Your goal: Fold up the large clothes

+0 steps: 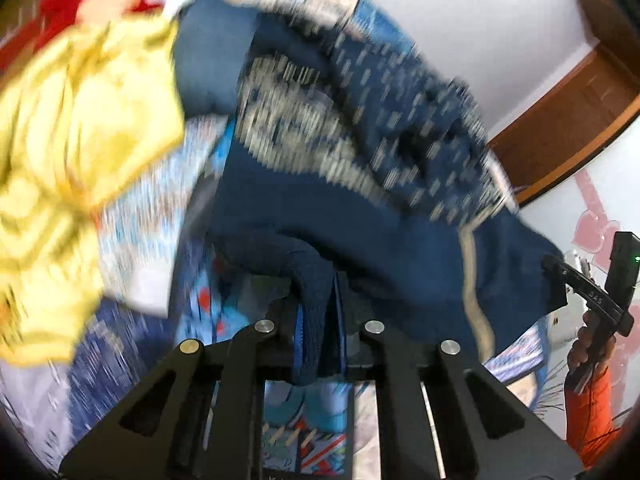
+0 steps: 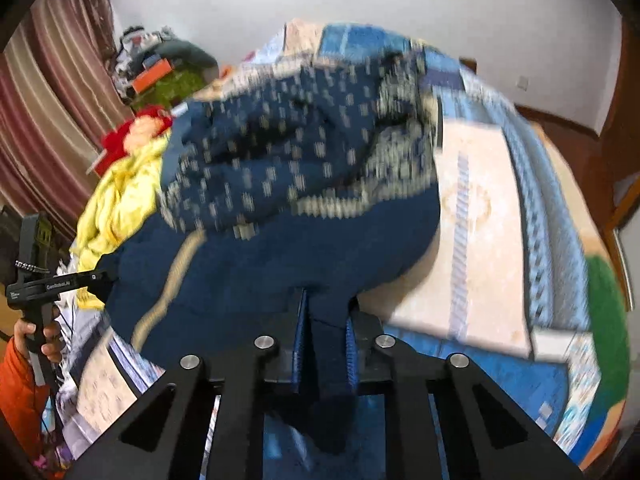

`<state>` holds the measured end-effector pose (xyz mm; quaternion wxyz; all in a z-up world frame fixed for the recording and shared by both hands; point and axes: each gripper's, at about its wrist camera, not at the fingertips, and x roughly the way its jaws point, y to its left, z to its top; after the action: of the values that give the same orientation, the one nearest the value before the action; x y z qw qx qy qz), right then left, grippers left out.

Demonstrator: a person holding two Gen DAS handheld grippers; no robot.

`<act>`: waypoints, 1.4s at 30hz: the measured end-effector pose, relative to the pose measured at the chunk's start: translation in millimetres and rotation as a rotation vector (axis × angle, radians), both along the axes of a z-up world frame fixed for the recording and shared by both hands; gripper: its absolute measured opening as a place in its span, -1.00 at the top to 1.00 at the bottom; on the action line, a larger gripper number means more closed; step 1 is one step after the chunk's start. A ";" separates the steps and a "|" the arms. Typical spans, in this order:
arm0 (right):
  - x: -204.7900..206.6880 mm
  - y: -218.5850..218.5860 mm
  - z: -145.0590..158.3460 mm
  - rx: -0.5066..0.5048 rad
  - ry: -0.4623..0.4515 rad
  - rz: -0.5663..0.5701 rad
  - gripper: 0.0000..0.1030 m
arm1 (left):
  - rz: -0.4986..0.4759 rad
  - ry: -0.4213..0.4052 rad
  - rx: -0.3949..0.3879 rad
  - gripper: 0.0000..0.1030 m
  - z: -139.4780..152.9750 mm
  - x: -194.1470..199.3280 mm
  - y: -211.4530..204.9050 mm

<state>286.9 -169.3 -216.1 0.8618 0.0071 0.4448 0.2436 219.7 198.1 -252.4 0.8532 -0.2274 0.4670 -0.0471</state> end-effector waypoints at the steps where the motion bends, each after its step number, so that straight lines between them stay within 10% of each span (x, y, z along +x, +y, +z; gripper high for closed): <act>1: 6.3 1.1 9.2 0.013 -0.017 0.002 0.80 | -0.002 -0.035 0.003 0.77 15.1 5.4 1.7; 12: 118.7 26.9 69.3 -0.003 -0.168 -0.035 0.83 | -0.051 -0.252 0.069 0.78 117.4 116.1 -3.4; 23: 278.3 42.1 50.4 -0.064 -0.190 -0.172 0.85 | 0.117 -0.114 0.087 0.93 44.8 268.5 48.9; 30: 268.7 42.7 -8.7 -0.179 -0.145 -0.127 0.85 | 0.153 0.009 0.100 0.82 -26.7 293.7 60.9; 42: 171.7 21.2 4.6 -0.125 -0.108 0.038 0.84 | 0.085 -0.078 0.310 -0.32 47.0 220.2 42.1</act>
<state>458.7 -148.1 -211.5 0.8785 -0.0684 0.4122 0.2315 439.9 240.3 -205.4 0.8967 -0.1106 0.4253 0.0529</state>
